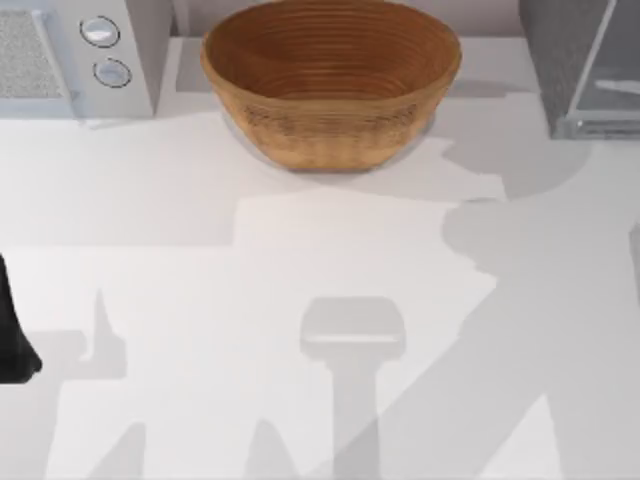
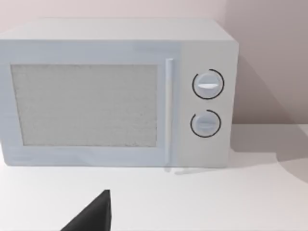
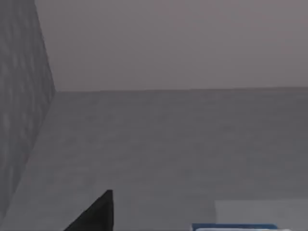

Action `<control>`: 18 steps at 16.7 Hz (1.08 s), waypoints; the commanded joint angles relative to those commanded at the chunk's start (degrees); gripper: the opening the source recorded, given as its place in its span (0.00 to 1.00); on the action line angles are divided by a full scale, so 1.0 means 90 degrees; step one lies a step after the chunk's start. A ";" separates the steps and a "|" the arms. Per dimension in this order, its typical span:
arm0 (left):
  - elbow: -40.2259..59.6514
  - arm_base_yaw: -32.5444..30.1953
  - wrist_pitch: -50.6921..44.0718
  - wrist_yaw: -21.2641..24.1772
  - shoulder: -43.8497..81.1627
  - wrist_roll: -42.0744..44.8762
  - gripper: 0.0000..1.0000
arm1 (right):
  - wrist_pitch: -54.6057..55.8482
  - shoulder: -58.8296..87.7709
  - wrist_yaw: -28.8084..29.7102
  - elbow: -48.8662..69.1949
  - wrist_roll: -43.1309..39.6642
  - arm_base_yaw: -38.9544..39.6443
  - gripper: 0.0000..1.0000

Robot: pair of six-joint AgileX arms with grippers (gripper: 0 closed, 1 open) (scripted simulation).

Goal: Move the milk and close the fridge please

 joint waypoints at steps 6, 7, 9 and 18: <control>0.0000 0.0000 0.0000 0.0000 0.0000 0.0000 1.00 | -0.1076 -0.3176 0.0344 -0.1683 0.0204 0.0071 1.00; 0.0000 0.0000 0.0000 0.0000 0.0000 0.0000 1.00 | -0.1275 -0.3849 0.0414 -0.2032 0.0225 0.0095 1.00; 0.0000 0.0000 0.0000 0.0000 0.0000 0.0000 1.00 | -0.1673 -0.5254 0.0554 -0.2773 0.0252 0.0162 1.00; 0.0000 0.0000 0.0000 0.0000 0.0000 0.0000 1.00 | -0.3198 -1.1208 0.0980 -0.6274 0.0145 0.0806 1.00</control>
